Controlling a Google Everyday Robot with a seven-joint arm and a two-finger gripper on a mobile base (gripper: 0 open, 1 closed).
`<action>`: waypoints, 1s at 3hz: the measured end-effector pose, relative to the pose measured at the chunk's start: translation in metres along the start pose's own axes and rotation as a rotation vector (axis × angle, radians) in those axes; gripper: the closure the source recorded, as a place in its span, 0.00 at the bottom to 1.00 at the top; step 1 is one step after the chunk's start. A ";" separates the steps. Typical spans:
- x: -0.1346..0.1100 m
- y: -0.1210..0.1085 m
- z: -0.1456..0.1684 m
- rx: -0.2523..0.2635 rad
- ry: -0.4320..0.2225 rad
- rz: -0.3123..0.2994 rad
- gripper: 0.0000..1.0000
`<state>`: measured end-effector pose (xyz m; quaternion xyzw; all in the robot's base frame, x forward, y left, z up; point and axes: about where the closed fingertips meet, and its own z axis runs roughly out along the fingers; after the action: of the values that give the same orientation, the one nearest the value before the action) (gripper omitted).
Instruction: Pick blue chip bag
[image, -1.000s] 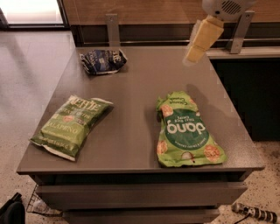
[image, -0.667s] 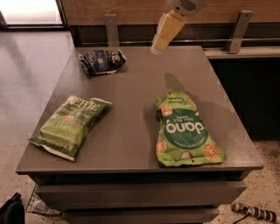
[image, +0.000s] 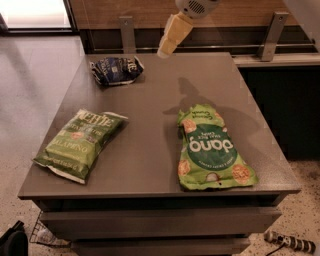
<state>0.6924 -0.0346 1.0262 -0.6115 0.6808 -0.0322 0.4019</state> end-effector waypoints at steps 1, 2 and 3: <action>0.001 -0.026 0.070 -0.067 -0.011 0.048 0.00; 0.001 -0.033 0.135 -0.118 -0.038 0.087 0.00; -0.006 -0.030 0.179 -0.142 -0.082 0.140 0.00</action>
Offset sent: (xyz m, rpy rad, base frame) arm 0.1760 0.0763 -0.1039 0.1270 0.1889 0.0339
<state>0.8208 0.0434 0.9243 -0.5903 0.7054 0.0690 0.3863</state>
